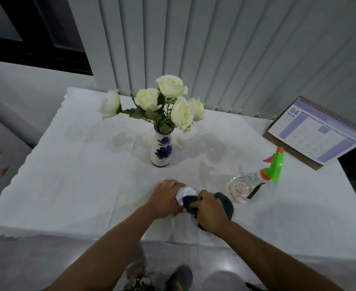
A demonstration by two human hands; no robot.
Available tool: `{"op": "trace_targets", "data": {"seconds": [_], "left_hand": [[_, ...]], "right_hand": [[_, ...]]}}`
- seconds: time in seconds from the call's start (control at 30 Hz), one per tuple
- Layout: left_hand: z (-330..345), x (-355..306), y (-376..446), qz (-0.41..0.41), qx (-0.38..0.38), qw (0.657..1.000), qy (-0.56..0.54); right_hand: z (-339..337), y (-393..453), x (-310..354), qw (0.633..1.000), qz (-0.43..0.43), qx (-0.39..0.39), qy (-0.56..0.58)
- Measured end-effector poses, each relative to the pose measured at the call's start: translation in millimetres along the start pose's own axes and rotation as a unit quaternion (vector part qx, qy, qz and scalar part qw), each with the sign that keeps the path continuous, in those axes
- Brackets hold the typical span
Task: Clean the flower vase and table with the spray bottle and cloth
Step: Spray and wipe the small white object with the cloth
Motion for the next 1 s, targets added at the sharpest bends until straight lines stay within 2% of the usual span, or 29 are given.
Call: {"op": "trace_targets", "data": {"seconds": [0.07, 0.17, 0.33, 0.43, 0.53, 0.63, 0.7, 0.87, 1.0], "left_hand": [[1.0, -1.5, 1.8, 0.004, 0.009, 1.0, 0.005], [0.3, -2.2, 1.6, 0.004, 0.017, 1.0, 0.004], [2.2, 2.7, 4.3, -0.009, 0.019, 1.0, -0.001], [2.7, 4.2, 6.5, -0.02, 0.017, 1.0, 0.006], [2.4, 4.2, 5.7, -0.017, 0.017, 1.0, 0.005], [2.9, 4.8, 4.2, -0.006, 0.02, 1.0, -0.005], [1.8, 3.6, 3.0, 0.004, 0.015, 1.0, -0.011], [2.3, 3.1, 3.3, 0.004, 0.02, 1.0, -0.01], [2.9, 4.1, 5.8, -0.003, 0.021, 1.0, -0.013]], "right_hand": [[-0.6, -4.1, -1.2, 1.0, -0.013, -0.006, -0.012], [-18.3, -4.7, -6.8, 0.994, -0.032, -0.021, -0.101], [-54.4, 18.1, -5.7, 0.969, -0.073, -0.017, -0.237], [-66.1, 28.1, 7.2, 0.955, -0.12, -0.034, -0.268], [-68.4, 29.4, 5.0, 0.964, -0.116, -0.044, -0.234], [-55.4, 20.9, -19.9, 0.994, -0.041, -0.042, -0.092], [-41.5, 12.6, -32.0, 0.999, -0.001, -0.043, -0.007], [-22.9, 12.5, -39.3, 0.998, 0.03, -0.012, 0.052], [-42.6, 35.2, -30.5, 1.0, 0.02, -0.015, 0.019]]}}
Point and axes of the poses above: each hand's wrist, its own y-axis towards the middle knuckle, its own z-axis out of the palm, x = y × z, the point moved 9 cm from there along y, towards the middle knuckle, and after that the axes turned 13 degrees about x, right-handed, at the moved point
